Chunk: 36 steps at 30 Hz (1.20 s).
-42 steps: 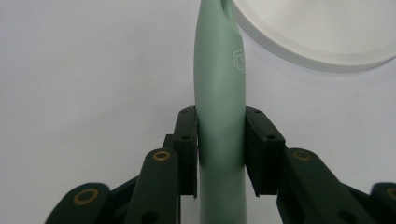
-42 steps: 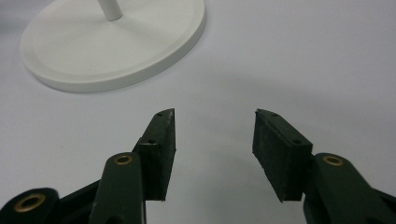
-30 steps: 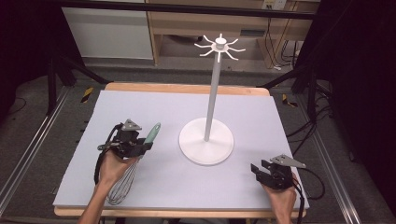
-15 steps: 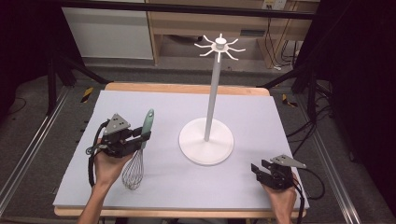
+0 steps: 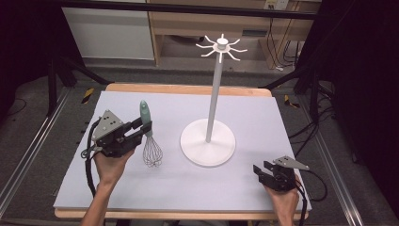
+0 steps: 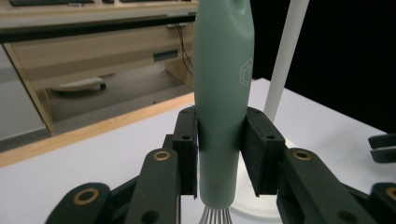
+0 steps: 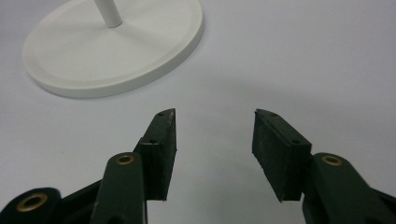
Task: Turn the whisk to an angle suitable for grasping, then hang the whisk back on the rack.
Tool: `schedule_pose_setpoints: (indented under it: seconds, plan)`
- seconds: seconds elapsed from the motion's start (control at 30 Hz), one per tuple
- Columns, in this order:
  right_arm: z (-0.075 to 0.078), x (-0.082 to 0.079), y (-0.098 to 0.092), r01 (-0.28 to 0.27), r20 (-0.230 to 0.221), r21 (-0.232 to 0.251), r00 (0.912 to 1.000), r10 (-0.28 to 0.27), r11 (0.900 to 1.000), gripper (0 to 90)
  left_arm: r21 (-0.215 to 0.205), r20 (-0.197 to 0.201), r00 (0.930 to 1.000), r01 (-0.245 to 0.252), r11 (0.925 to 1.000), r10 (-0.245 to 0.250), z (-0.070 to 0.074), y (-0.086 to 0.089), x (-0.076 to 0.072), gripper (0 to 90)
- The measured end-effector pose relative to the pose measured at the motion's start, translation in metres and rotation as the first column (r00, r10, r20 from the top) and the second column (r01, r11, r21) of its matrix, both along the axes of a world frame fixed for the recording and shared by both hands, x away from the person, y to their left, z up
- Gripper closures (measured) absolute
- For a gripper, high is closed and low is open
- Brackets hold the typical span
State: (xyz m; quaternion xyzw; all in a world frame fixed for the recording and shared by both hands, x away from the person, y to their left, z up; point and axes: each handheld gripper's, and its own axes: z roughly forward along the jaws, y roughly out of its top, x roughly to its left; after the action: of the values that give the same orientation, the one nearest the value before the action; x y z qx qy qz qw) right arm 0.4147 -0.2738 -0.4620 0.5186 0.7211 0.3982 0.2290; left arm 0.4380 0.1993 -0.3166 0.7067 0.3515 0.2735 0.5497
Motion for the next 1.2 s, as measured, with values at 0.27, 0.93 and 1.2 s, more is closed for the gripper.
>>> schedule_pose_setpoints:
  seconds: [0.27, 0.93, 1.2]
  plan:
    - [0.001, -0.001, 0.0, 0.001, -0.002, 0.01, 1.0, -0.001, 1.0, 50.0, -0.026, 0.029, 0.9995, 0.011, 0.9996, -0.011, 0.006, -0.002, -0.003, 67.5]
    - [0.002, 0.0, 0.001, 0.0, 0.006, 0.006, 1.0, 0.0, 1.0, 50.0, -0.071, 0.096, 0.9913, 0.097, 0.9928, -0.09, 0.03, -0.016, -0.016, 67.5]
    - [0.002, 0.001, 0.0, 0.001, 0.013, 0.002, 0.9999, -0.001, 1.0, 49.9, -0.076, 0.112, 0.9852, 0.138, 0.9874, -0.129, 0.043, -0.025, -0.018, 67.5]
